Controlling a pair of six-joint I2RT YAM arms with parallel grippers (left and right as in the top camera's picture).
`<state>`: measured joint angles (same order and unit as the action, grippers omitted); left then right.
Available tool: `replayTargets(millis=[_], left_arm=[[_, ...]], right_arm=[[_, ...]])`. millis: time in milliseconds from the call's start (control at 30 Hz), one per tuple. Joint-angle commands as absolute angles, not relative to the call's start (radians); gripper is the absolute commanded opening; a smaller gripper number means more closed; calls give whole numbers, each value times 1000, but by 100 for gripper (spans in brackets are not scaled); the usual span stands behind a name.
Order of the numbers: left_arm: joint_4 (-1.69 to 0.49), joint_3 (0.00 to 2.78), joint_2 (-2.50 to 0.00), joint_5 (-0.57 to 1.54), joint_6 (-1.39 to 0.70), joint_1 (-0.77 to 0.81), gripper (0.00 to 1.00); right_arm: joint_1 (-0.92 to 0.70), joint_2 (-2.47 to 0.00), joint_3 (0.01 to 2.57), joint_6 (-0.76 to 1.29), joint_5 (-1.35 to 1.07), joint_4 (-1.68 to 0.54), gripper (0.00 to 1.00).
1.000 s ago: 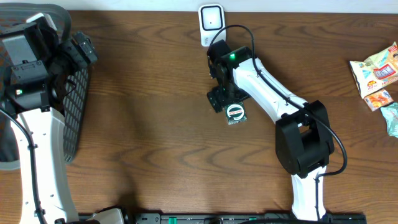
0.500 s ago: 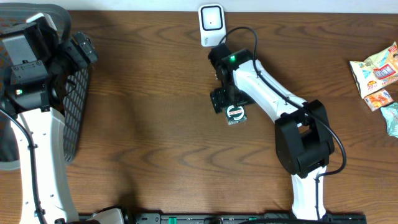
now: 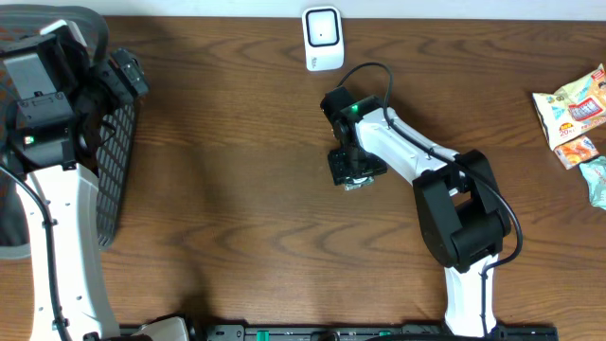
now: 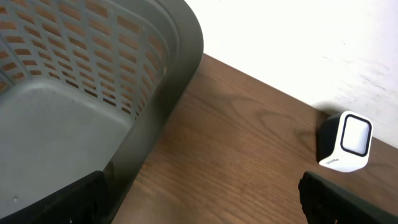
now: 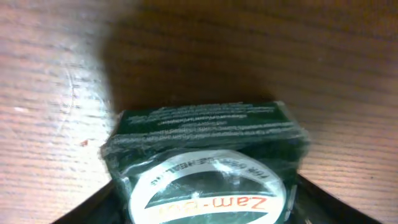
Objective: Scan the item barcode
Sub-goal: 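Lift the Zam-Buk tin and rotate it with the right gripper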
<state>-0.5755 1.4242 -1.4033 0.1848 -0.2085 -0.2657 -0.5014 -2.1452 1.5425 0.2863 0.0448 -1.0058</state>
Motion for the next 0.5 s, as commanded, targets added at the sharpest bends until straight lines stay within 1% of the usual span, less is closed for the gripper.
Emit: replayTargets(millis=[0,133,200,300,400,467], left_arm=[[-591,1429,-1420,134,-211,-279,98],[-591,1429,-1420,134,-211,-279,98],[-591,1429,-1420,134,-211,-279,98],[-591,1429,-1420,134,-211,-279,98],[-591,1429,-1420,134,-211,-279,98],[-591,1429,-1420,134,-211,-279,98]], right_arm=[[-497,-2140,1523,299,61,-987,62],[-496,-2139,1527,299,30,-984,62],[-491,-2139,1542,299,-31,-996,60],[-475,-2139,1579,299,-159,-1018,55],[-438,-2139,1633,299,-354,-1040,50],[-411,-2139,1657,299,-485,-1040,50]])
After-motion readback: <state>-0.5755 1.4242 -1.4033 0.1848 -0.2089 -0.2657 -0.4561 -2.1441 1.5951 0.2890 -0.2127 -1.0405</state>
